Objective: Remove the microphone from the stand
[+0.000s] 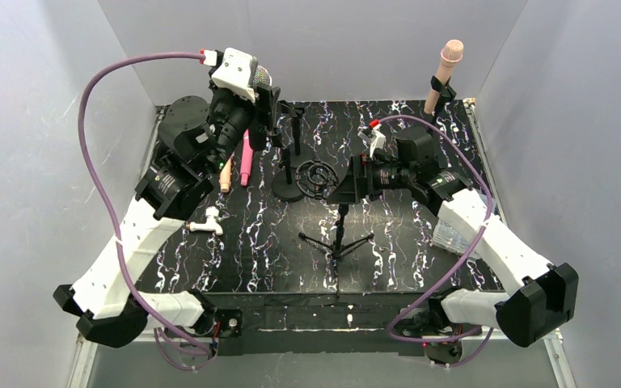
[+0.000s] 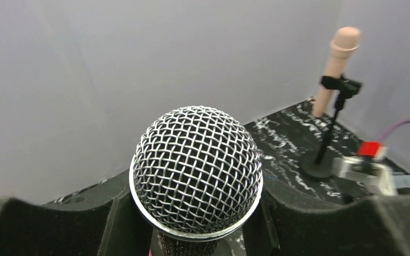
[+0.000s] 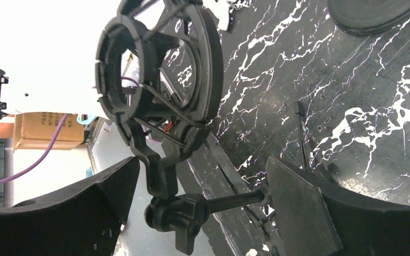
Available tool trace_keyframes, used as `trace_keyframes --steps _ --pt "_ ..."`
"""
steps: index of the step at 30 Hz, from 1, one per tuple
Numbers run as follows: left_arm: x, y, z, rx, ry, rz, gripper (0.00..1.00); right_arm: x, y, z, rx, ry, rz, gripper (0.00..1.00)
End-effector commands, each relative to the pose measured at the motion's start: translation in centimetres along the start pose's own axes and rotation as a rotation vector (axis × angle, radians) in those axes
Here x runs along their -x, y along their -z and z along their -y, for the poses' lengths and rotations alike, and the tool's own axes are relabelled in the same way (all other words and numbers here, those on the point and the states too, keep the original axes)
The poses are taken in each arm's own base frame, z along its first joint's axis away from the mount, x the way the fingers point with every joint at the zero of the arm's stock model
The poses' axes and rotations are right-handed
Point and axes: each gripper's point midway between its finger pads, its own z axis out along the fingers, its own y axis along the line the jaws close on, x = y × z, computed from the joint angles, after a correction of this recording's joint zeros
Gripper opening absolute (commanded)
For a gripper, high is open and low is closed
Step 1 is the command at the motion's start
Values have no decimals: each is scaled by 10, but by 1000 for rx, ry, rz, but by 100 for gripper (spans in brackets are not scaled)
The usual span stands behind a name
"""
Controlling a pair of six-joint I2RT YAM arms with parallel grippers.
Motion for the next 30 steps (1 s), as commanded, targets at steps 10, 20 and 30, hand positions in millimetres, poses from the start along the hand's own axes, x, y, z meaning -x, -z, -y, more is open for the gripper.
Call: trace_keyframes --steps 10,20,30 --pt "-58 -24 -102 298 74 -223 0 41 50 -48 -42 246 177 98" --pt "-158 -31 -192 462 218 -492 0 67 85 -22 -346 288 300 98" --pt "-284 -33 -271 570 356 -781 0 66 83 0 -436 261 274 98"
